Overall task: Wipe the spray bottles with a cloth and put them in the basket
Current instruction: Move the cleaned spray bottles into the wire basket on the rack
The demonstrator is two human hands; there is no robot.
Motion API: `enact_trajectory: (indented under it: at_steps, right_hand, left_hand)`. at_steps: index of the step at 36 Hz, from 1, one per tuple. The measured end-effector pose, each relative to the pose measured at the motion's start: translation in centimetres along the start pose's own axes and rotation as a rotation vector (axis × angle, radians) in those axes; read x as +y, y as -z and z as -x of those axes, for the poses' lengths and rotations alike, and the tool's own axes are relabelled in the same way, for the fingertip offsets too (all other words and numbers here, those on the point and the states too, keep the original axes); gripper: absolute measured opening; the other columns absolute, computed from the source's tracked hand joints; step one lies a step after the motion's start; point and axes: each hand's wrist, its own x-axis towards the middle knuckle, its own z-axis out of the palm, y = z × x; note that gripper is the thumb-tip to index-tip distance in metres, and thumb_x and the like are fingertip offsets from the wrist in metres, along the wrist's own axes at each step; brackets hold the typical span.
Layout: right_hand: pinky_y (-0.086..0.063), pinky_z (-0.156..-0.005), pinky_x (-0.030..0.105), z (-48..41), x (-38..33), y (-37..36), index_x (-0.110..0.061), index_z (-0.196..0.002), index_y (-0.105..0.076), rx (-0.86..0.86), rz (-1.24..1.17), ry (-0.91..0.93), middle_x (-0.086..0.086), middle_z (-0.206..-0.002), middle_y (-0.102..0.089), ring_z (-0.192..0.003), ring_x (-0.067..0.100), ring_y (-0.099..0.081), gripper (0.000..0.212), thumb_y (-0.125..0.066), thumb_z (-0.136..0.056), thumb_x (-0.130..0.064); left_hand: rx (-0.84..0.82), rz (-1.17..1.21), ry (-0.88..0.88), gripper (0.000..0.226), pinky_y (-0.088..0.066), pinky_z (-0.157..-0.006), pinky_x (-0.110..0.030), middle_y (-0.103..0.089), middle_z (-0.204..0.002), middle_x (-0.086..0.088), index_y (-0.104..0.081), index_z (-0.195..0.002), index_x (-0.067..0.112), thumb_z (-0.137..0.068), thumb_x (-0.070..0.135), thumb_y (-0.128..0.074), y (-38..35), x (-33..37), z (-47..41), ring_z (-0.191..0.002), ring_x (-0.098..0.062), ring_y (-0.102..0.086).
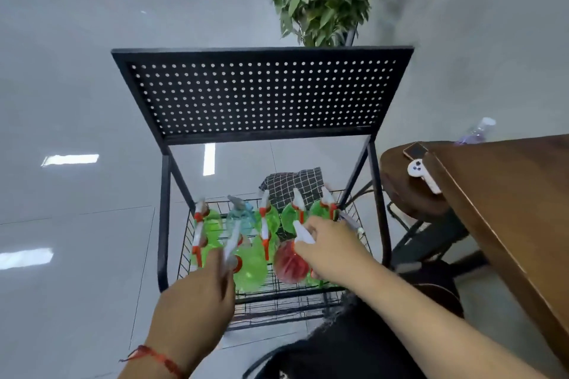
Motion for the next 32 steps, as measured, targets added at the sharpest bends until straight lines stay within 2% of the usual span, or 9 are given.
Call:
enact_trajectory:
  at_steps: [5, 8, 10, 14, 17, 21, 26, 29, 32]
  right_hand:
    - [-0.044, -0.051, 0.018, -2.3, 0.8, -2.4, -0.027, -0.104, -0.061, -0.081, -0.007, -0.042, -0.005, -0.076, -0.069, -0.054, 0.0, -0.066, 0.006, -0.062, -0.098, -0.027]
    - [-0.044, -0.056, 0.026, -3.4, 1.5, -3.8, -0.03, -0.1, -0.06, -0.102, -0.014, -0.094, -0.004, -0.081, -0.07, -0.069, 0.008, -0.07, 0.005, -0.06, -0.097, -0.027]
    - [-0.046, -0.06, 0.03, -4.2, 2.0, -4.6, -0.033, -0.101, -0.061, -0.116, -0.028, -0.146, -0.004, -0.088, -0.072, -0.076, 0.013, -0.072, 0.008, -0.059, -0.095, -0.028]
    - [-0.048, -0.062, 0.029, -5.0, 2.8, -6.2, -0.034, -0.096, -0.059, -0.134, -0.063, -0.195, -0.007, -0.09, -0.072, -0.078, 0.013, -0.073, 0.006, -0.058, -0.095, -0.028]
    - [-0.048, -0.064, 0.031, -5.3, 3.3, -7.2, -0.033, -0.094, -0.058, -0.143, -0.053, -0.203, -0.006, -0.088, -0.071, -0.082, 0.015, -0.069, 0.003, -0.059, -0.097, -0.032]
    - [-0.06, -0.08, 0.045, -5.5, 3.9, -7.9, -0.035, -0.103, -0.059, -0.161, -0.094, -0.241, -0.005, -0.091, -0.072, -0.083, 0.019, -0.072, 0.009, -0.058, -0.095, -0.034]
    - [-0.06, -0.072, 0.039, -5.0, 4.4, -7.9, -0.04, -0.12, -0.05, -0.177, -0.109, -0.249, -0.004, -0.093, -0.072, -0.083, 0.021, -0.073, 0.028, -0.055, -0.095, -0.029]
    - [-0.062, -0.078, 0.042, -4.5, 4.5, -7.8, -0.042, -0.117, -0.055, -0.188, -0.114, -0.264, -0.006, -0.096, -0.072, -0.085, 0.02, -0.074, 0.027, -0.053, -0.092, -0.033]
    - [-0.062, -0.083, 0.047, -3.9, 4.4, -7.2, -0.045, -0.111, -0.056, -0.213, -0.131, -0.254, -0.008, -0.099, -0.071, -0.086, 0.02, -0.074, 0.021, -0.053, -0.091, -0.039]
  left_hand:
    - [-0.055, -0.099, -0.03, 0.027, -0.055, -0.058, -0.031, -0.059, -0.071, 0.007, -0.035, -0.136, 0.038, -0.109, 0.045, -0.032, -4.3, -0.5, -2.2, -0.064, -0.01, -0.064]
    - [-0.081, -0.12, -0.004, 0.034, -0.046, -0.05, -0.027, -0.057, -0.066, 0.007, -0.031, -0.142, 0.032, -0.109, 0.037, -0.037, -6.5, -0.5, -3.5, -0.054, -0.007, -0.054]
    - [-0.106, -0.128, 0.015, 0.033, -0.041, -0.049, -0.028, -0.057, -0.065, 0.007, -0.032, -0.14, 0.029, -0.108, 0.031, -0.039, -7.9, -0.5, -4.2, -0.055, -0.01, -0.056]
    - [-0.185, -0.143, 0.083, 0.038, -0.036, -0.053, -0.032, -0.055, -0.068, 0.006, -0.03, -0.143, 0.027, -0.106, 0.022, -0.038, -9.9, 0.0, -5.1, -0.061, -0.02, -0.055]
    - [-0.235, -0.118, 0.119, 0.043, -0.034, -0.052, -0.032, -0.057, -0.068, 0.005, -0.03, -0.147, 0.027, -0.106, 0.02, -0.04, -10.9, 0.3, -5.5, -0.061, -0.021, -0.055]
    - [-0.253, -0.12, 0.173, 0.049, -0.028, -0.048, -0.031, -0.054, -0.067, 0.006, -0.023, -0.152, 0.026, -0.107, 0.02, -0.04, -11.5, 0.9, -5.7, -0.059, -0.017, -0.052]
    - [-0.232, -0.063, 0.205, 0.063, -0.034, -0.052, -0.031, -0.058, -0.068, 0.007, -0.006, -0.166, 0.023, -0.11, 0.027, -0.035, -12.1, 0.8, -6.0, -0.058, -0.016, -0.053]
    - [-0.184, -0.046, 0.191, 0.06, -0.04, -0.058, -0.032, -0.063, -0.074, 0.006, -0.006, -0.166, 0.021, -0.113, 0.038, -0.03, -12.1, 0.9, -5.9, -0.072, -0.02, -0.069]
    - [-0.186, -0.052, 0.176, 0.067, -0.049, -0.066, -0.033, -0.076, -0.098, 0.007, -0.006, -0.166, 0.02, -0.112, 0.053, -0.027, -11.2, 1.4, -5.5, -0.09, -0.018, -0.076]
